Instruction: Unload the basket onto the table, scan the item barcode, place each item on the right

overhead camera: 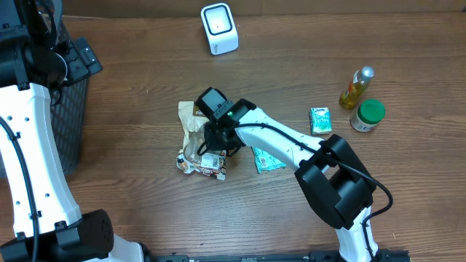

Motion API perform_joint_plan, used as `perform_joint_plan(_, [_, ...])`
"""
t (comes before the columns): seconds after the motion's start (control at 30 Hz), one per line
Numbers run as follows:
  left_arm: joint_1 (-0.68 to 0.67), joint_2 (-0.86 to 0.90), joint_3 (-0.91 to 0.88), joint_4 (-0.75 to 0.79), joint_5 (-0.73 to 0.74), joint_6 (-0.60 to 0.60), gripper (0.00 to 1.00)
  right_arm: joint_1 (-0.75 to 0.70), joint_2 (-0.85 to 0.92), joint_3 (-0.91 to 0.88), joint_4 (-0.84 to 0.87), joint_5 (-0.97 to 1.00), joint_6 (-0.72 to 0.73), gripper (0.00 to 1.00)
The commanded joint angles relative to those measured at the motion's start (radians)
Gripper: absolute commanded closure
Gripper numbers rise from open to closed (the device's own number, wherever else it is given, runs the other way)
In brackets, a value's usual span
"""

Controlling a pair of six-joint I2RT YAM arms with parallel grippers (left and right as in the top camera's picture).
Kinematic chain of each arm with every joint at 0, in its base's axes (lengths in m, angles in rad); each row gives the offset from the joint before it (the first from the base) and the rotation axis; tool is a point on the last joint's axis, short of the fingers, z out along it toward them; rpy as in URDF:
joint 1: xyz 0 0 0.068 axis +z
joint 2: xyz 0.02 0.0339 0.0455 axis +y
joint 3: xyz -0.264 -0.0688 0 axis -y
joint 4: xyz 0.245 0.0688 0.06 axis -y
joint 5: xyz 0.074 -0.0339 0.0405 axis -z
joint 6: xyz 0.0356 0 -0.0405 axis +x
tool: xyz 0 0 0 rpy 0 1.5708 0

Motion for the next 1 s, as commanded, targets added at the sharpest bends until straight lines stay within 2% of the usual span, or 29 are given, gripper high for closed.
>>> perform_joint_plan(0.0, [-0.001, 0.005, 0.008, 0.002, 0.002, 0.003, 0.00, 0.005, -0.005, -0.046, 0.055, -0.027, 0.004, 0.96])
perform_joint_plan(0.33, [-0.001, 0.005, 0.008, 0.002, 0.002, 0.003, 0.01, 0.005, -0.005, -0.080, 0.248, -0.039, 0.004, 0.96])
perform_joint_plan(0.4, [-0.001, 0.005, 0.008, 0.002, 0.002, 0.003, 0.00, 0.005, -0.005, -0.080, 0.276, -0.039, 0.003, 0.92])
perform_joint_plan(0.47, [-0.001, 0.005, 0.008, 0.002, 0.002, 0.003, 0.01, 0.004, -0.005, -0.079, 0.298, -0.039, -0.001, 0.80])
perform_joint_plan(0.53, [-0.001, 0.005, 0.008, 0.002, 0.002, 0.003, 0.00, -0.011, -0.010, -0.064, 0.304, -0.039, -0.011, 0.78])
perform_joint_plan(0.67, [-0.001, 0.005, 0.008, 0.002, 0.002, 0.003, 0.00, -0.069, -0.064, 0.008, 0.198, -0.050, -0.013, 0.78])
perform_joint_plan(0.77, [-0.001, 0.005, 0.008, 0.002, 0.002, 0.003, 0.00, -0.129, -0.140, 0.040, 0.075, -0.050, -0.066, 0.75])
perform_joint_plan(0.97, [-0.001, 0.005, 0.008, 0.002, 0.002, 0.003, 0.00, -0.276, -0.220, 0.040, -0.245, -0.027, -0.118, 0.75])
